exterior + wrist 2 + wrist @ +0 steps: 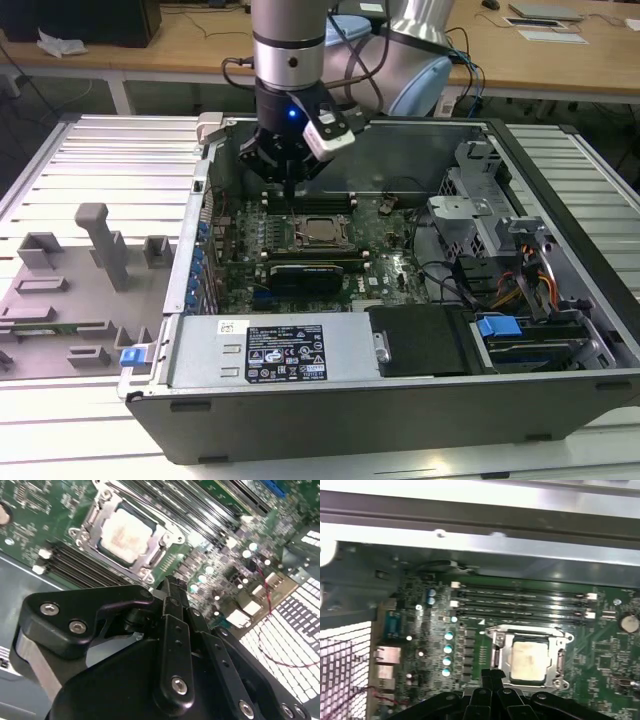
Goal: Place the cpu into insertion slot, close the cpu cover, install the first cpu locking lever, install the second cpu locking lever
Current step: 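Install the first cpu locking lever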
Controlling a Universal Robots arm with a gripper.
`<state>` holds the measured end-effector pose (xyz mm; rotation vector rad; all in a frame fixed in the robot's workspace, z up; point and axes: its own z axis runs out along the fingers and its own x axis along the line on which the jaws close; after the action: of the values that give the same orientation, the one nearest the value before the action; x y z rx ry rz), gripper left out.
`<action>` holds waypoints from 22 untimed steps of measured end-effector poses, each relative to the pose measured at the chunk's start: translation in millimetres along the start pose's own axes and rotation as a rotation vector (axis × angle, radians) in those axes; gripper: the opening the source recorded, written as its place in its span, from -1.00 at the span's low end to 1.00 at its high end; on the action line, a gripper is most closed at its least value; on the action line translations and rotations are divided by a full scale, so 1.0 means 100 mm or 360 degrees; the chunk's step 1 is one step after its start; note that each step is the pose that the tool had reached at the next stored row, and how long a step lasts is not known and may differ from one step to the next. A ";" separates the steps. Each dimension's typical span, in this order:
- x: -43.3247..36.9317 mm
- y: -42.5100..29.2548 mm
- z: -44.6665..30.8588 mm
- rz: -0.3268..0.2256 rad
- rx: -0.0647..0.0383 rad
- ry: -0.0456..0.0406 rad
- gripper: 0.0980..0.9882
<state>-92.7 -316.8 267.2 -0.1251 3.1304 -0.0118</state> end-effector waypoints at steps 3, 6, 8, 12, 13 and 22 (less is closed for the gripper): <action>0.085 0.007 0.001 0.0000 -0.0015 -0.0002 -0.98; 0.132 0.010 0.001 0.0000 -0.0072 -0.0009 -0.98; 0.166 0.013 0.001 0.0001 -0.0119 -0.0014 -0.98; 0.216 0.017 0.001 0.0002 -0.0257 -0.0030 -0.98; 0.216 0.017 0.001 0.0003 -0.0314 -0.0035 -0.98; 0.151 0.012 0.077 0.0004 -0.0359 -0.0039 -0.98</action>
<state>-107.8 -316.8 259.4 -0.1216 3.0966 0.3402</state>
